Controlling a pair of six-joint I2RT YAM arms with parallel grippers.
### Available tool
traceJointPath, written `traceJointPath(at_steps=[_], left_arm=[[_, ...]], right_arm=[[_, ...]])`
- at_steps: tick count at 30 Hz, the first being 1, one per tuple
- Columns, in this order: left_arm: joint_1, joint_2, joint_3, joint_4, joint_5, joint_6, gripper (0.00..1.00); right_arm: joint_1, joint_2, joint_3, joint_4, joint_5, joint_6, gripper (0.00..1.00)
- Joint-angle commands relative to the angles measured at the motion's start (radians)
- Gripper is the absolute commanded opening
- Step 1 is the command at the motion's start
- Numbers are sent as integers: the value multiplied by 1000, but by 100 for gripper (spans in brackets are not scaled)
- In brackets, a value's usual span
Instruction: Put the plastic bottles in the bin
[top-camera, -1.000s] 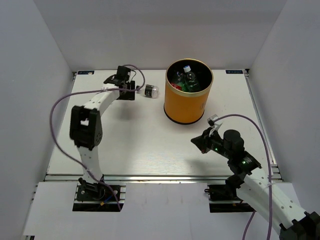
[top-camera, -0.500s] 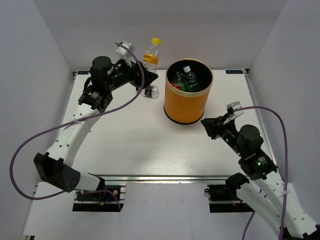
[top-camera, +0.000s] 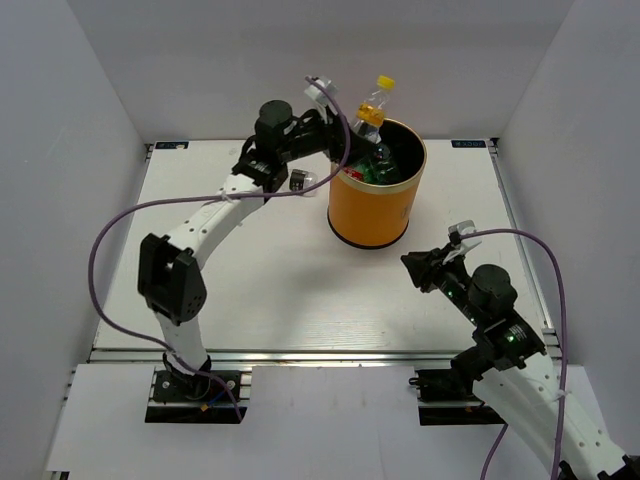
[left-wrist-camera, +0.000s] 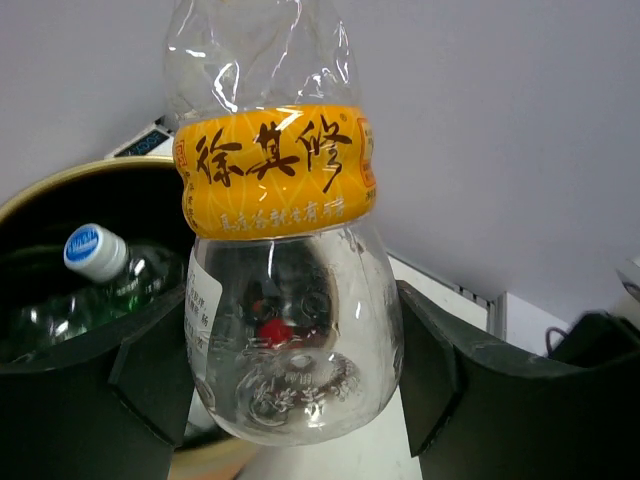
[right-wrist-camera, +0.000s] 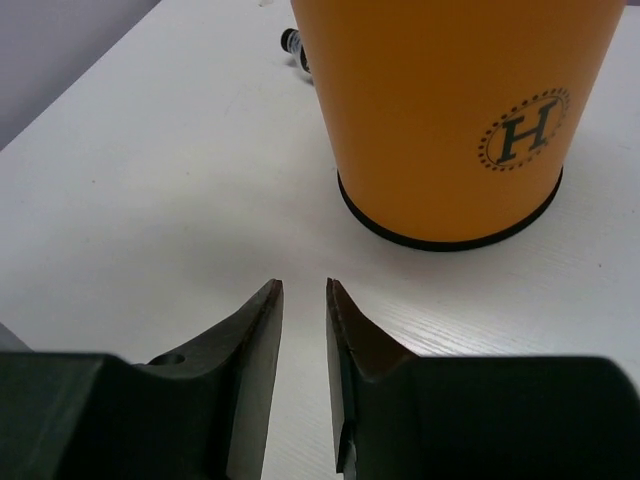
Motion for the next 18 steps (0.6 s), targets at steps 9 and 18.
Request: traceJointPath(at_steps=[9,18], left_arm=[[-81,171,302,-227,-273,110,59],[-90,146,350,-354,-332,172,99]], right_arm=[[-1,-11,-24,80,-41,6,57],[-1,-34,-19,77,-42,-9,90]])
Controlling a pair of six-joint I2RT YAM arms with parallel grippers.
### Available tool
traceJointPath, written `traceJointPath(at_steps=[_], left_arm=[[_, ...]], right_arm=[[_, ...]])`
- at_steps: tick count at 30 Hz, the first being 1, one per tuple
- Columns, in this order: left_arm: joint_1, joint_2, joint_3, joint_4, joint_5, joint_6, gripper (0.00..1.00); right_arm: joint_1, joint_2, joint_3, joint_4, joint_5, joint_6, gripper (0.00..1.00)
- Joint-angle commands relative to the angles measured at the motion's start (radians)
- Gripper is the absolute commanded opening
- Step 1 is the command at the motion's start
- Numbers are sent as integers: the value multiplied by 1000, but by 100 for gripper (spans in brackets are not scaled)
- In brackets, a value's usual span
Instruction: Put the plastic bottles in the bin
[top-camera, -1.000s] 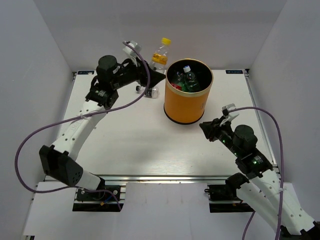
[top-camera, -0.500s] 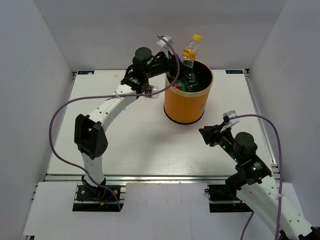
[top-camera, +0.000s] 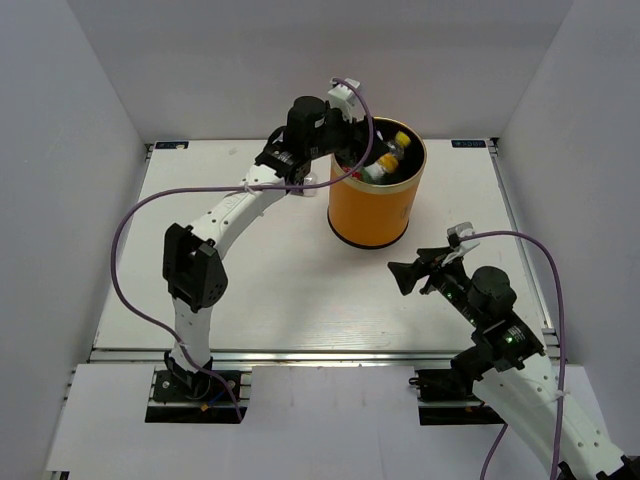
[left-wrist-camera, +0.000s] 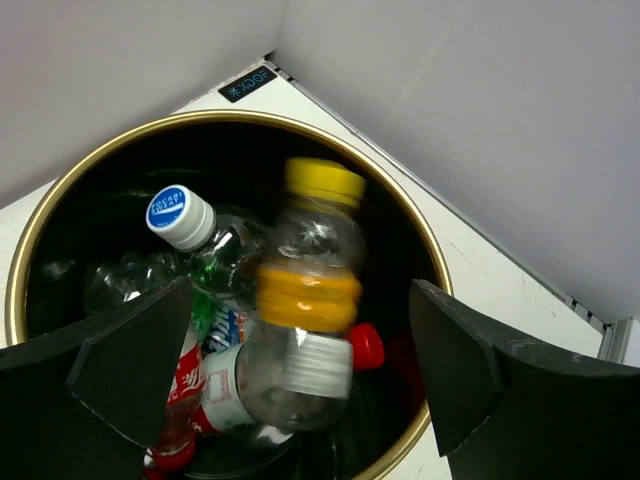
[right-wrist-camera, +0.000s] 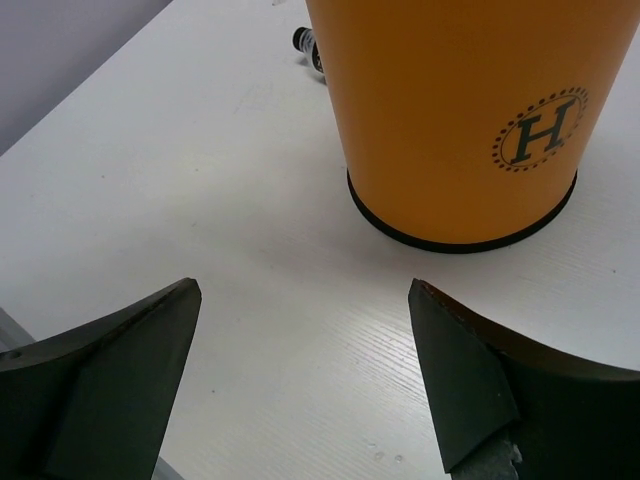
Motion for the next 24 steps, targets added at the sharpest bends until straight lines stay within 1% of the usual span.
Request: traceJointPath(at_steps=[1,2,3,4,5,6,7,8,9,10,11,12,13,14,15,16,17,18,19,20,21,22,23,24], left_arm=[[-7,-80,41,-37,-33,29,99],[-7,-98,28,-37,-43,38,99],[-7,-123,18,-37,-44,39,99],[2,-185,-11,-37,-53,39,99],[2,-225,-36,-37,-53,39,99],[17,-271,-68,-28,-53,39,99],[17,-321,-132,-28,-85,39,99],[17,-374,-166,-41,-129,48,99],[17,-476,-202,-72,-164,61,99],[17,-523,-263,-95,-259,62,99],[26,-563,-291,-122,-311,62,99],[26,-624,-342,-192,-437,62,99],[26,-647,-370,-222,-491,62,99],[36,-666,-399,-248,-545,48,99],[48,-680,-424,-274,-618,48,99],[48,-689,-465,-317,-639,33,99],[74,-689,-485,-331,-639,23,99],[74,-689,-504,-331,-639,-1,99],[91,-689,-537,-331,-622,-12,99],[101,-665,-551,-331,-604,-23,99],[126,-646,-561,-322,-561,-55,99],[140,-626,-561,-322,-530,-72,99],[155,-603,-561,-311,-472,-90,99],[183,-553,-549,-311,-443,-131,99]], right_arm=[[-1,-15,6,46,-20,-10,90],[-1,-26,6,54,-23,-16,90],[-3,-30,3,60,-59,-17,90],[-1,-35,-6,97,-69,-40,90],[-1,-32,-7,99,-81,-51,90],[-3,-29,-9,133,-116,-56,90],[-1,12,-3,154,-145,-80,90],[-1,34,41,154,-168,-89,90],[2,57,61,152,-204,-103,88],[2,119,112,143,-242,-132,80],[5,194,176,137,-274,-145,74],[6,280,253,111,-300,-166,68],[6,328,293,80,-301,-178,61],[17,406,339,13,-310,-201,46],[19,474,450,-9,-298,-215,42],[25,493,477,-24,-287,-218,41],[31,525,497,-42,-243,-220,41],[37,525,531,-41,-227,-218,41],[39,525,536,-35,-204,-218,43],[40,525,551,-30,-187,-217,45],[40,528,572,-49,-173,-212,50],[42,528,583,-73,-167,-209,53],[46,519,591,-81,-164,-200,59],[48,496,570,-84,-158,-194,78]])
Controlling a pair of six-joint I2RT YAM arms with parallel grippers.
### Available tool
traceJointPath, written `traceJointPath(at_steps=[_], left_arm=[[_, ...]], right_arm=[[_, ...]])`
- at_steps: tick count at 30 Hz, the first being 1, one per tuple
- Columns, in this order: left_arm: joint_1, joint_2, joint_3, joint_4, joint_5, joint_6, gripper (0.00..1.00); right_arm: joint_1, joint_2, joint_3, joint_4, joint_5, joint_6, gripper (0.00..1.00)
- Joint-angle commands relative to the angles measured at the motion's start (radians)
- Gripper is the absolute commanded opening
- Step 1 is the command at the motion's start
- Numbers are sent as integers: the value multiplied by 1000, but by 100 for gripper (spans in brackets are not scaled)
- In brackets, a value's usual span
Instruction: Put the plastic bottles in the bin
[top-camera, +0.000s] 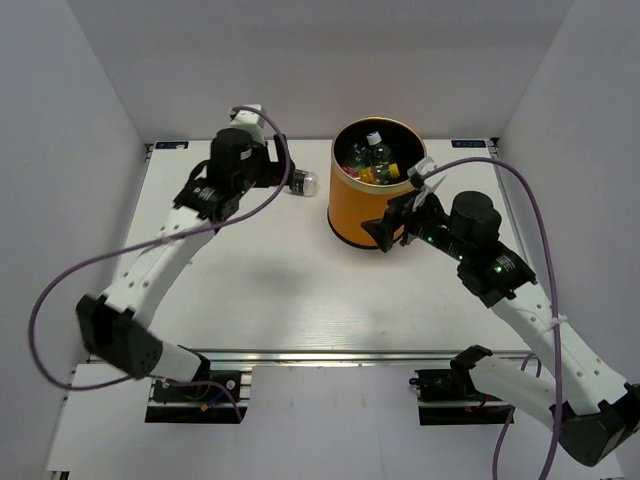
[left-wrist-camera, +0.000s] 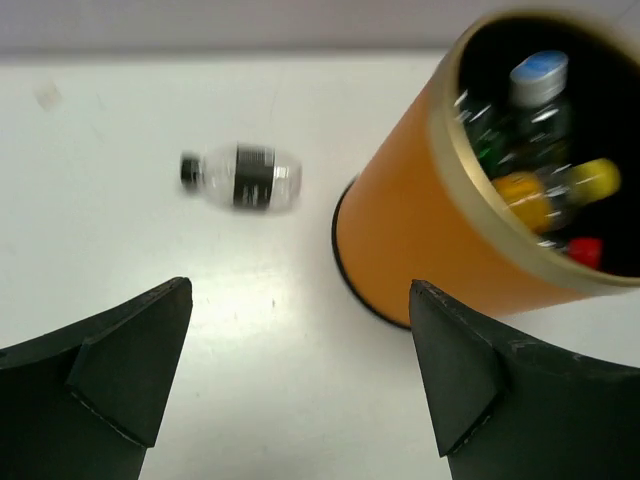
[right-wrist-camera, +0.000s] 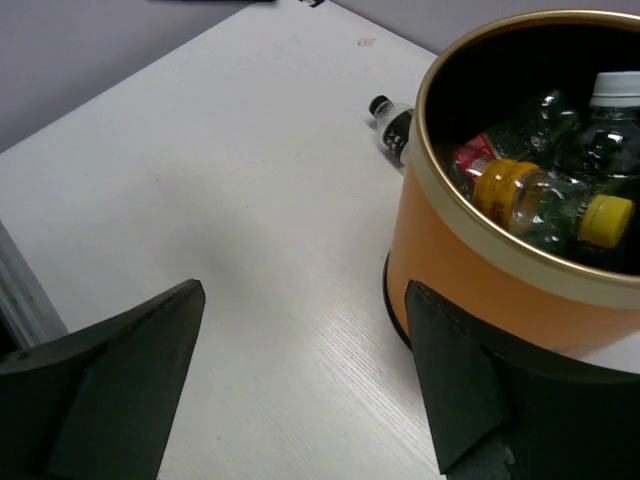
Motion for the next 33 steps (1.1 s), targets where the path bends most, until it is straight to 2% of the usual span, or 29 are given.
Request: traceJointPath(at_steps=[1,5,10,13,15,16,17,20,27,33], left_arm=[[58,129,-8,-61,104,-115,99],[100,248,33,-42,175,-233,99],[127,381,125,-12,175,-426,99],[127,465,177,38,161,-523,99],[127,534,275,25,195,-567,99],[127,618,323,2,206,-595,99],[127,661,428,-73,206,-606,99],[127,781,563,-153,160,-640,99],[127,841,621,-238,71,-712,99],[127,932,712,-267,80,-750,99]], right_arm=[[9,-80,-8,-31,47,6,90],[9,-234,-166,1,114,51,90],[6,-401,-330,14,142,79,90],[9,-427,-389,35,113,97,90],[6,-427,-427,58,84,108,90],[6,-438,-438,79,79,115,90],[9,-443,-476,87,81,120,90],[2,-458,-507,109,64,128,90],[7,-526,-533,130,64,142,90],[6,-533,-544,135,58,146,90]])
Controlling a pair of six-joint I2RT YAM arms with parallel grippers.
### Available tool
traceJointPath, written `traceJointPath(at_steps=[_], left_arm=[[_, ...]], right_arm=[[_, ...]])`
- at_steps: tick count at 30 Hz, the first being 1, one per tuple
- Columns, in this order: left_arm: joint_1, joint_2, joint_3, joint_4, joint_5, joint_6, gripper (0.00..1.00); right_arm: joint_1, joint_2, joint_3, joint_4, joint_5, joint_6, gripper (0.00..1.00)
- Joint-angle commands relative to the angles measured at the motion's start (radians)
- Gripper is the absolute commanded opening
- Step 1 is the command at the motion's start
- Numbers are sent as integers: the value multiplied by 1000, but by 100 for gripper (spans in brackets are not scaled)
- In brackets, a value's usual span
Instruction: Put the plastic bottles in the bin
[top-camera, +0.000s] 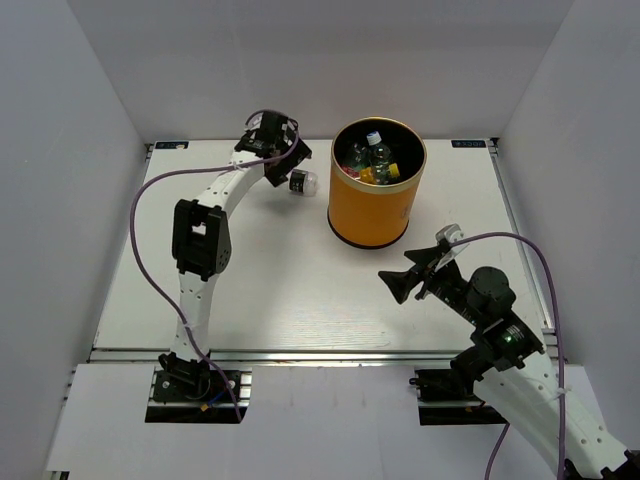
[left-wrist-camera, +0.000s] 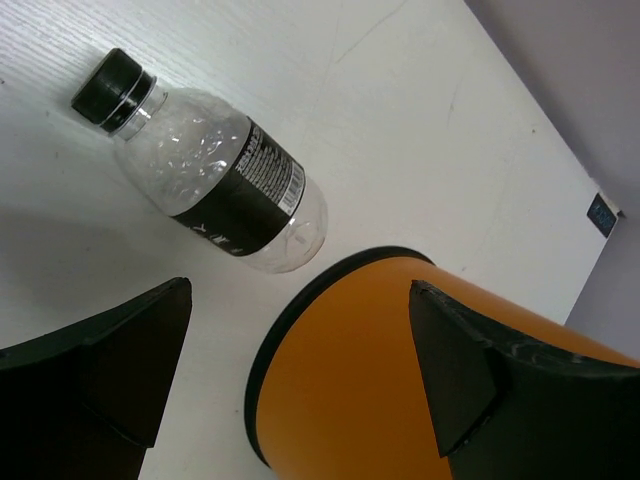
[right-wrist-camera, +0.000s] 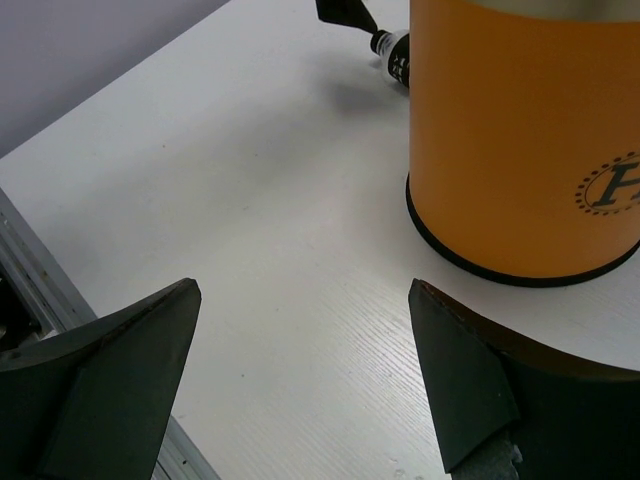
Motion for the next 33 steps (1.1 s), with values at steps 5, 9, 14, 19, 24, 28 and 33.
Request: traceJointPath(at_steps=[5,9,14,19,24,28,33], left_arm=[[-11,53,115,-68,-24,-58,99],[-11,63,115,-91,-24,-67,99],[-11,86,115,-101,-36,-85,99],[-11,121,125,-101,-48,-104,99],[-11,144,134,-91,-48,-113,99],[-11,175,155,-82,-48,-122,99],[-11,184,155,-82,-48,-122,99]], right_arm=[[4,-16,-14,47,-13,13,90],[3,-32,-19,47,-6,20,90],[3,-55,-22,50,-1,23,90],[3,-64,-22,45,-3,24,90],[3,-66,-22,47,-6,26,90],[6,-67,-23,48,-13,26,90],[3,-70,-23,50,-19,26,90]])
